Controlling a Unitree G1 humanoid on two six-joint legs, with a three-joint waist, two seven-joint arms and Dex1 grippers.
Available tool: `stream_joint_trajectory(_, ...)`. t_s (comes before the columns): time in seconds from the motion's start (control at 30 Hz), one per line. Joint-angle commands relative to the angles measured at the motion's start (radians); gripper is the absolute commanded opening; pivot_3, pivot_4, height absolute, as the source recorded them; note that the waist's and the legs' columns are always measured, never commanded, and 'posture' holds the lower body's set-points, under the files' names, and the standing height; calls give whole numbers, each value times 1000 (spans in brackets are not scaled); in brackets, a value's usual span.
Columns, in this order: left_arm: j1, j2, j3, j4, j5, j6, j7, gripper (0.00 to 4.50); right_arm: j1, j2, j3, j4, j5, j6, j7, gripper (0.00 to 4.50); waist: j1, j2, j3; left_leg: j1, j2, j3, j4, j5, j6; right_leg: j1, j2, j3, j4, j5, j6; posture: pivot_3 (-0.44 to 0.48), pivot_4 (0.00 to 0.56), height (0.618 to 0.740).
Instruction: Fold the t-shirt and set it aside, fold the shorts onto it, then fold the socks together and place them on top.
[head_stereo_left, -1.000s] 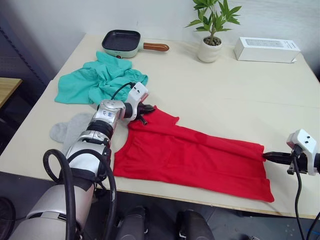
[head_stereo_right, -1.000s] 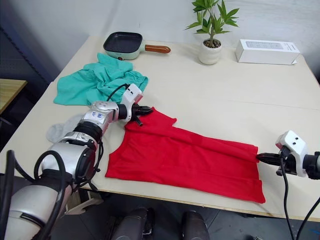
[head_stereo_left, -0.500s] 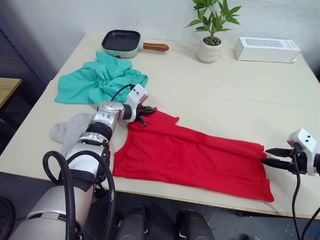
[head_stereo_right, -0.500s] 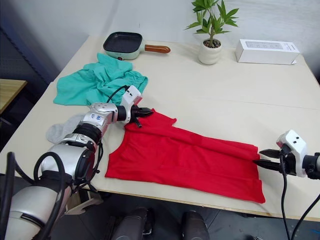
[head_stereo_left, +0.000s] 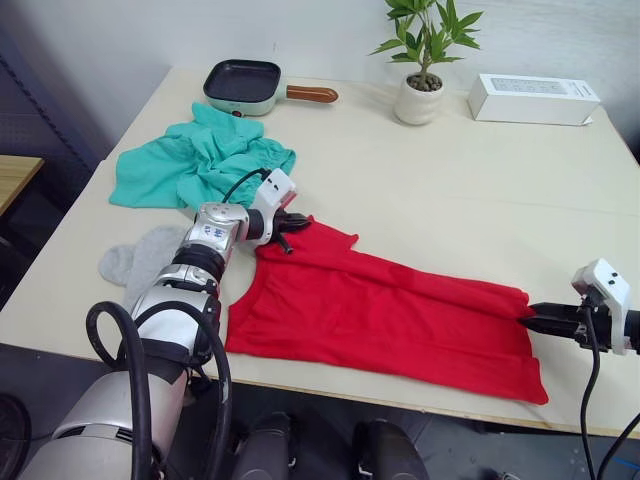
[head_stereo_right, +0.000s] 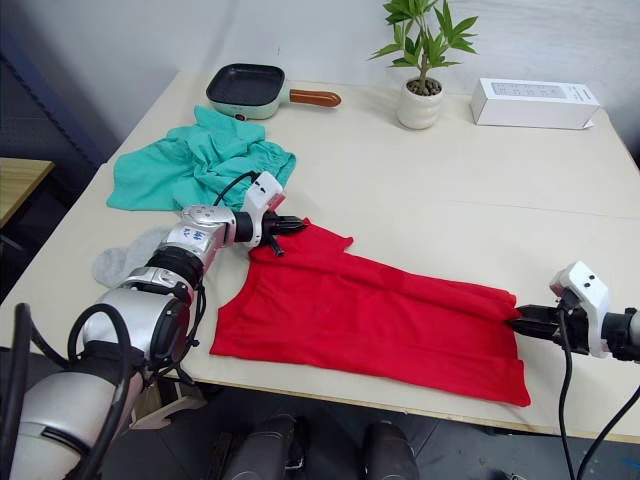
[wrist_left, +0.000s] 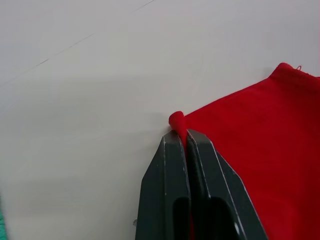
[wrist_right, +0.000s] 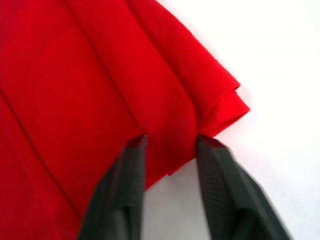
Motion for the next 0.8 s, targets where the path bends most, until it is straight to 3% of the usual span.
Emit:
stream_joint_trajectory(0.03,-9,6,1,-30,-2,-10,-6,0,10,-30,-48,-26,14,3,4,16,0,0,0,0,0,0,0,0,0,0,0,0,0,0,0,0,150,740)
stream_joint_trajectory(0.47,4,15,9,-40,-11,-31,-18,0,22,-26,-57,-47,16,-22,14,16,0,0,0,0,0,0,0,0,0,0,0,0,0,0,0,0,150,740)
stream_joint_trajectory(0.8,104,98,47,-180,-91,-354,-265,0,70,9,-115,-71,-22,-237,-17,16,-1,0,0,0,1,0,0,0,0,0,0,0,0,0,0,0,150,740)
